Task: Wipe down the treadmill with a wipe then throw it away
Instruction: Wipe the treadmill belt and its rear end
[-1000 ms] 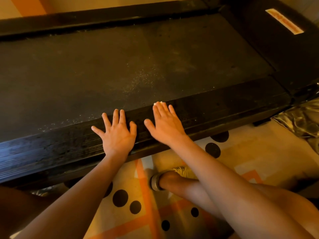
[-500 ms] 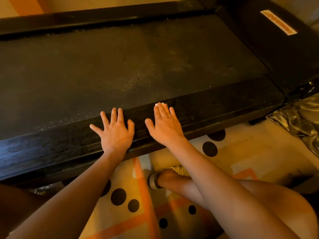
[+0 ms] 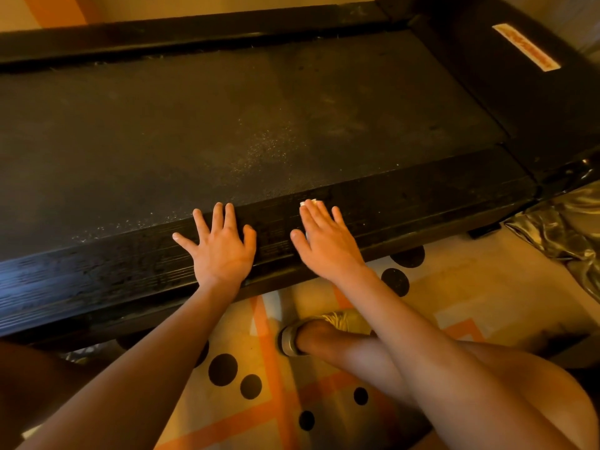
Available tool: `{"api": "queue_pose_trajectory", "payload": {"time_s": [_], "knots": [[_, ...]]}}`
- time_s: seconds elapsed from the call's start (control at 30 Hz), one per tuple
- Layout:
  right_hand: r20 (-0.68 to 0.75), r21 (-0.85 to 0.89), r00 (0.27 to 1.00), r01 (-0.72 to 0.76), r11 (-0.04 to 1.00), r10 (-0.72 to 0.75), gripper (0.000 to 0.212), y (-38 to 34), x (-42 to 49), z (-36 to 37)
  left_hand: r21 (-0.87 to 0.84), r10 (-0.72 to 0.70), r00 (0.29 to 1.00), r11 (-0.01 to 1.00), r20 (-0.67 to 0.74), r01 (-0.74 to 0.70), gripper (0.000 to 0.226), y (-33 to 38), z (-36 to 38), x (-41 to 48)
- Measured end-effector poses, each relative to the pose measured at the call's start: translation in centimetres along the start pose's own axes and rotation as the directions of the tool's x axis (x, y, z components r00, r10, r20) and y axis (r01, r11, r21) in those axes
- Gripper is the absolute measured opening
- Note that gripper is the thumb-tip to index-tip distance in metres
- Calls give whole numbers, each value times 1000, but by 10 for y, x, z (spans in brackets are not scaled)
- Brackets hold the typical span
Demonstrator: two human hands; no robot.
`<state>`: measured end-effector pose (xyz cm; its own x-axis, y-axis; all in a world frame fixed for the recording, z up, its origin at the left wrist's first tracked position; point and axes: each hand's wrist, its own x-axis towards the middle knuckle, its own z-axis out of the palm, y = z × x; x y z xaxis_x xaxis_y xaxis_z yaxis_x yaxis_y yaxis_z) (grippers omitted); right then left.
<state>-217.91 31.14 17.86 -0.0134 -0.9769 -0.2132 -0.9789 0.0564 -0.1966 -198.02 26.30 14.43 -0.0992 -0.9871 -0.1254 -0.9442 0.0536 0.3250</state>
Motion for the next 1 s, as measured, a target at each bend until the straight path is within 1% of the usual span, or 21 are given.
{"api": "queue_pose_trajectory", "payload": {"time_s": [0.07,0.1,0.13,0.2,0.27,0.3,0.33,0.37,0.43,0.47,0.5,0.53,0.63,0.7,0.77,0.87,0.9,0.93,1.0], "knots": [[-21,28,995,-100,995,101,66,-1,1,0,-3,0,1000,1000,0,0,67,0,0,0],[-18,38,993,-117,992,117,68,-9,-2,3,-3,-1,1000,1000,-1,1,66,0,0,0],[-6,36,996,-91,995,92,69,-20,-9,7,-1,-2,1000,1000,-1,2,66,0,0,0],[22,9,999,43,999,-44,70,-41,-27,17,7,2,1000,1000,1,-2,66,0,1,-1],[39,-21,988,150,989,-149,68,-41,-37,22,7,4,1000,1000,1,-4,66,-1,1,-1],[29,-38,987,161,986,-160,67,-32,-33,20,5,6,1000,1000,1,-6,66,-1,1,-1],[13,-56,991,136,989,-135,66,-21,-27,17,3,9,1000,1000,0,-9,66,-1,1,-1],[-6,-67,997,80,995,-81,65,-9,-20,12,0,10,1000,1000,0,-10,66,-2,1,-1],[-43,-48,997,-73,996,71,67,10,-9,3,-6,12,1000,1000,-4,-12,66,-1,0,0],[-47,-31,992,-121,992,120,69,11,-7,3,-5,10,1000,1000,-5,-10,66,-1,0,0],[-41,-19,992,-123,992,122,71,5,-9,3,-5,6,1000,1000,-5,-6,66,0,0,0],[-22,-6,996,-82,997,82,73,-7,-14,6,-4,2,1000,1000,-5,-2,66,0,1,0],[34,11,991,132,991,-132,75,-43,-38,19,5,1,1000,1000,-8,-1,66,-1,2,0],[34,-23,981,193,981,-192,72,-39,-38,19,9,1,1000,1000,-10,-1,66,-1,2,-1],[12,-60,990,142,988,-141,69,-18,-26,13,6,3,1000,1000,-9,-3,66,0,2,-1],[-31,-23,998,-56,998,55,69,12,-13,1,-3,7,1000,1000,-11,-7,66,0,1,0],[-34,-13,995,-94,995,93,70,12,-13,0,-5,6,1000,1000,-15,-6,66,0,0,0],[-26,-8,995,-97,995,97,72,5,-16,2,-5,4,1000,1000,-17,-4,66,0,0,0],[21,7,1000,-5,1000,4,74,-19,-30,9,-5,3,1000,1000,-12,-3,66,0,0,-1]]}}
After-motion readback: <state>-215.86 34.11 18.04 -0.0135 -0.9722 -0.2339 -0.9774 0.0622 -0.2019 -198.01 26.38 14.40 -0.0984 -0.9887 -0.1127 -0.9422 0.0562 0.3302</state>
